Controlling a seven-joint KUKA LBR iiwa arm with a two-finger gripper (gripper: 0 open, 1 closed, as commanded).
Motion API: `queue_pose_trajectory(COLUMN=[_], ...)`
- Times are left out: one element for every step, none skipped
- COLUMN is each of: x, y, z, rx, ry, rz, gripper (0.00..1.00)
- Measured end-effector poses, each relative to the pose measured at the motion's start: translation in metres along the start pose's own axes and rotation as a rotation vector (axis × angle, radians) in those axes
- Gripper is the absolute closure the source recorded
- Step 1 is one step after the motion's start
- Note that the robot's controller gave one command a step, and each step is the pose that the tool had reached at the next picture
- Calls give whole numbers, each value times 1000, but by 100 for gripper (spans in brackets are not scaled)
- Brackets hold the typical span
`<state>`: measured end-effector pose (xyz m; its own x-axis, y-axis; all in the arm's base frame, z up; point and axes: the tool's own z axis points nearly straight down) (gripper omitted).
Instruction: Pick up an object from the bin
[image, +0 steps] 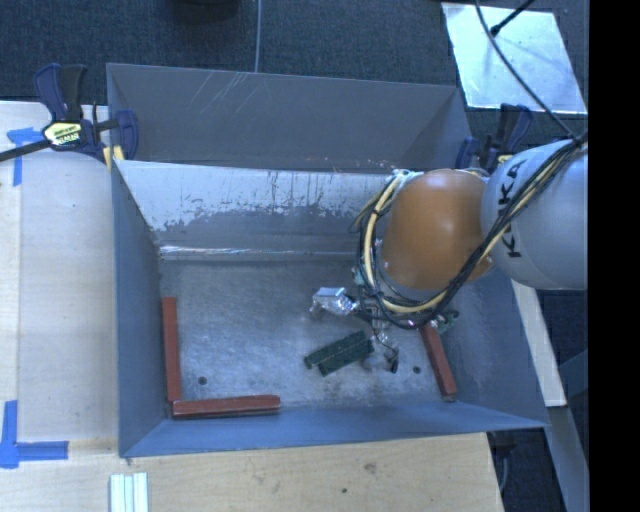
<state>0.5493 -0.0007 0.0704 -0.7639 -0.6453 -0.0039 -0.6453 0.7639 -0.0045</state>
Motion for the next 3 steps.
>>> queue_pose_trajectory(x=[-1, -23, -21], y=[2, -39, -37], z=[0, -144, -139], rx=[-3, 5, -3], ry=[0, -7, 1], rz=[0, 16, 17], gripper=[100, 100, 0])
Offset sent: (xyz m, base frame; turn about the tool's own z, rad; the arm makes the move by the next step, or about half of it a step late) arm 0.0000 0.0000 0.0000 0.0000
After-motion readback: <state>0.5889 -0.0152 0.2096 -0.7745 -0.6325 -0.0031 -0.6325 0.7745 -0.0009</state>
